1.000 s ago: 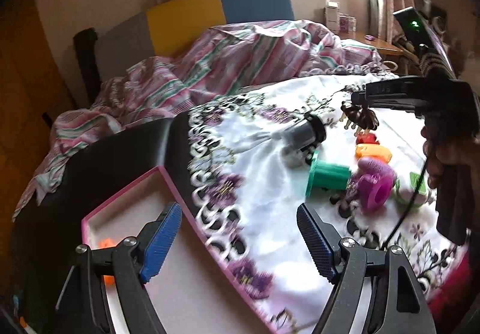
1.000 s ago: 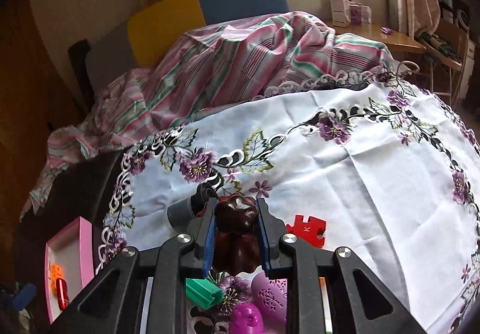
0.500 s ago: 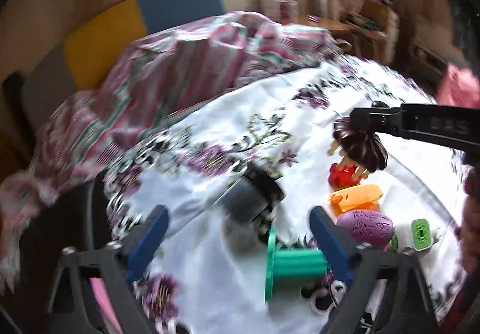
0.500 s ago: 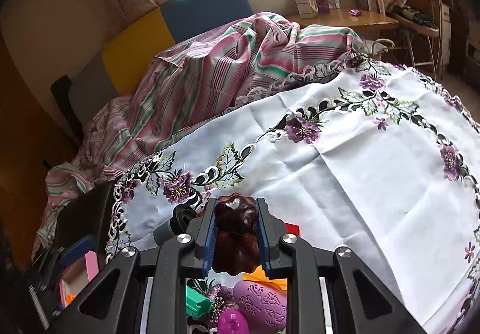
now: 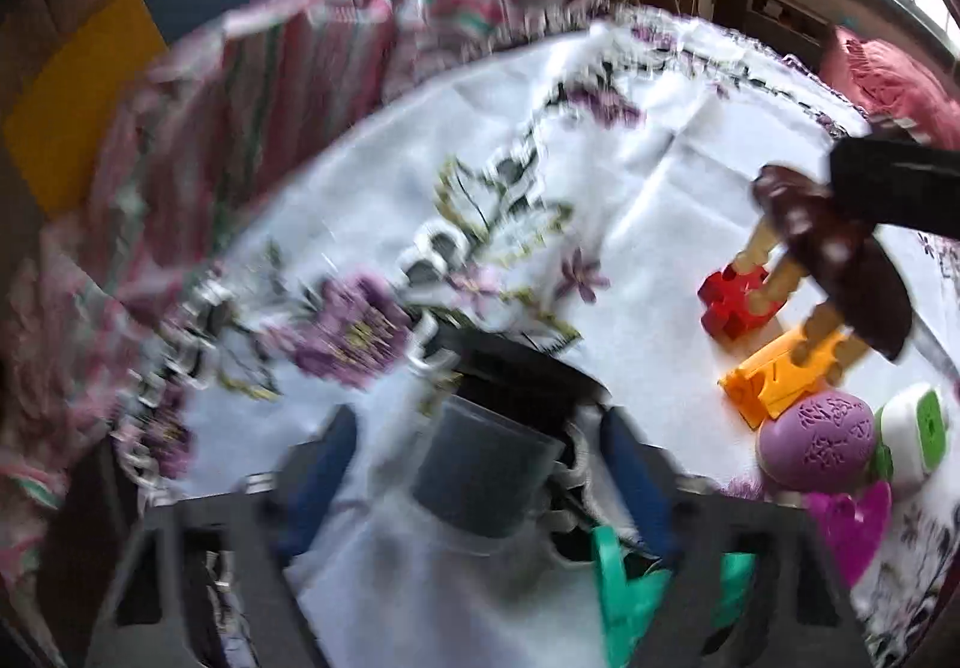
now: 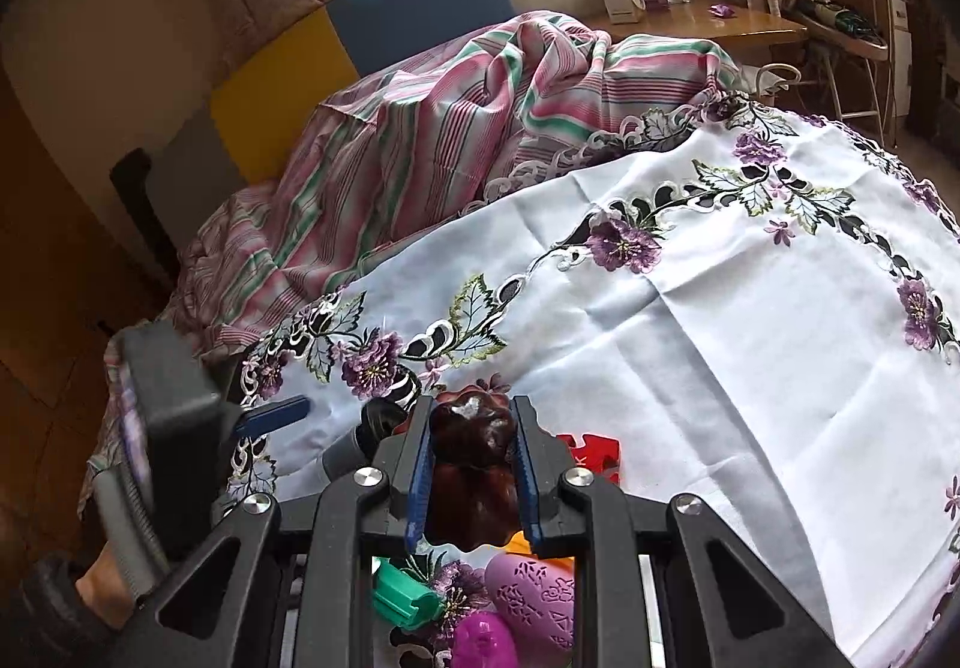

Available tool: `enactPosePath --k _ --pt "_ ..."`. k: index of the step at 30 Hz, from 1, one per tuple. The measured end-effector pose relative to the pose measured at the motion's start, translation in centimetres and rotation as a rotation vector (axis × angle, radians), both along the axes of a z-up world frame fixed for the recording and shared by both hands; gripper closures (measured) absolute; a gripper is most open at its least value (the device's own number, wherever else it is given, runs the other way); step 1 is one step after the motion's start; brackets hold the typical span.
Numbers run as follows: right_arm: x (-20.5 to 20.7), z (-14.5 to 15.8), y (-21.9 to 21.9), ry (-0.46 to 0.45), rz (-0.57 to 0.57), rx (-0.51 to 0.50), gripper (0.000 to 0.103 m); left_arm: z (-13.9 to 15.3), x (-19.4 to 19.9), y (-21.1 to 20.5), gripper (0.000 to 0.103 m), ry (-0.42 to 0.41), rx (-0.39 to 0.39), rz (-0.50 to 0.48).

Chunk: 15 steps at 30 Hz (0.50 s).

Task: Organize rigid objects
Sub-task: 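Grasp the black-capped grey cylinder with the left gripper while the right gripper holds the brown piece, then carry the grey cylinder into the tray and open the left gripper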

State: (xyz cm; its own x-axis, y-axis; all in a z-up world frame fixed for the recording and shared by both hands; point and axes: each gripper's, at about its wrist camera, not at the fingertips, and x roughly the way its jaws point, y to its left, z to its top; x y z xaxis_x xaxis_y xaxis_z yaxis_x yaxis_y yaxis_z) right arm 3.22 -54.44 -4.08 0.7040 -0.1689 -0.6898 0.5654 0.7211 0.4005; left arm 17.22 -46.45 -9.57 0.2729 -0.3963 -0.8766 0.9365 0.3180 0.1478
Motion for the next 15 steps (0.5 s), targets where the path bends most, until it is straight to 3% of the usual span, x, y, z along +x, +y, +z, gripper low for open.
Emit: enactPosePath --k 1,8,15 --pt "0.1 -0.1 0.1 0.003 0.003 -0.002 0.08 -0.6 0.0 -0.2 0.059 0.013 0.014 0.014" --pt "0.3 -0.3 0.3 0.01 0.015 -0.012 0.08 2.3 -0.7 3.7 0.06 0.087 -0.17 0.16" --pt "1.0 0.1 1.5 -0.018 0.089 -0.026 0.08 7.3 -2.2 12.2 0.06 0.122 -0.287 0.341"
